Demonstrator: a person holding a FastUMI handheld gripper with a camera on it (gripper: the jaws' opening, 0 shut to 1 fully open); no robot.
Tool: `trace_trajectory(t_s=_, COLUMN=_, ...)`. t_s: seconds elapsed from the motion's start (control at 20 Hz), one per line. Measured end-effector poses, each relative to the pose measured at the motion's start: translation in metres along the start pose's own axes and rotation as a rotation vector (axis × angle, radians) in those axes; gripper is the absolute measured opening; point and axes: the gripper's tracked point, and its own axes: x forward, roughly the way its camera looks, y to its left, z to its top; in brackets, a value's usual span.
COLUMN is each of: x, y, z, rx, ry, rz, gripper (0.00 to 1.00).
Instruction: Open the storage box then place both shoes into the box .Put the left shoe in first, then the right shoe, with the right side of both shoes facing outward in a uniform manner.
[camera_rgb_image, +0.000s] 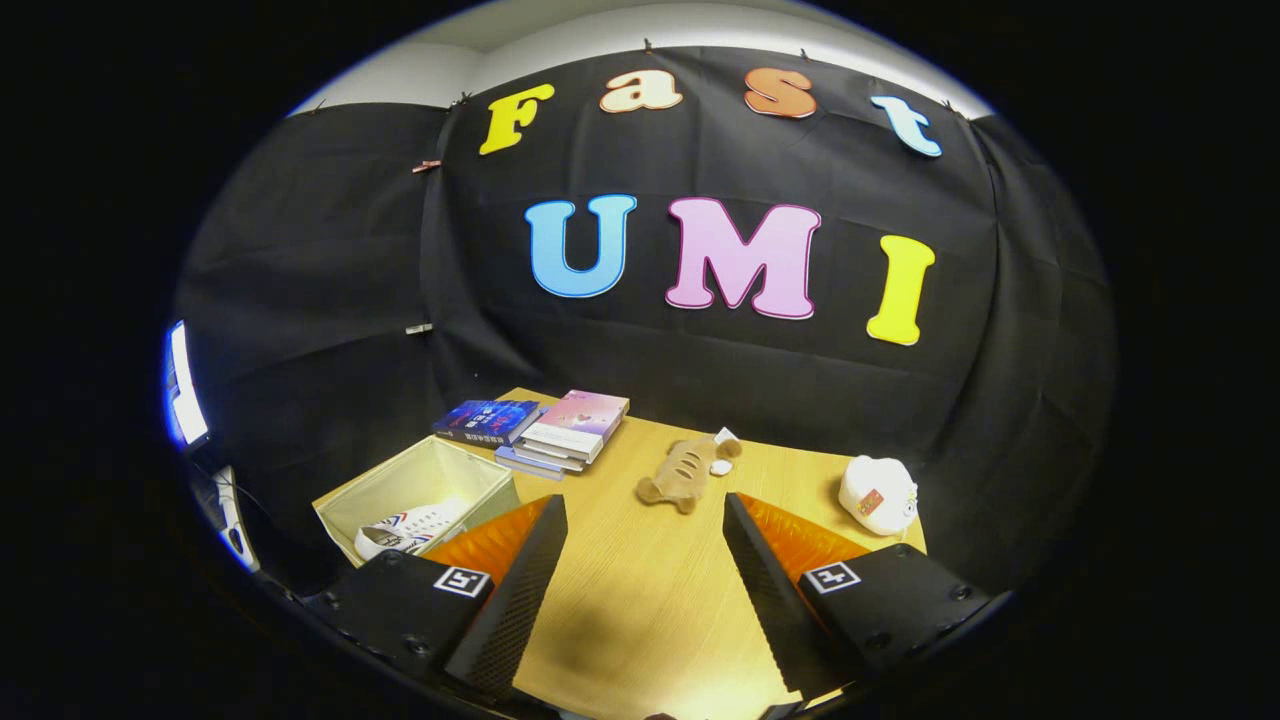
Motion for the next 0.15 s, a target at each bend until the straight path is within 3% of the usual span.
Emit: trace_trajectory(t_s=0.15, x=-0.0005, y=-0.0024, z=-0.0031, rx=-0.012, ry=0.006, rz=0.004, gripper=0.97)
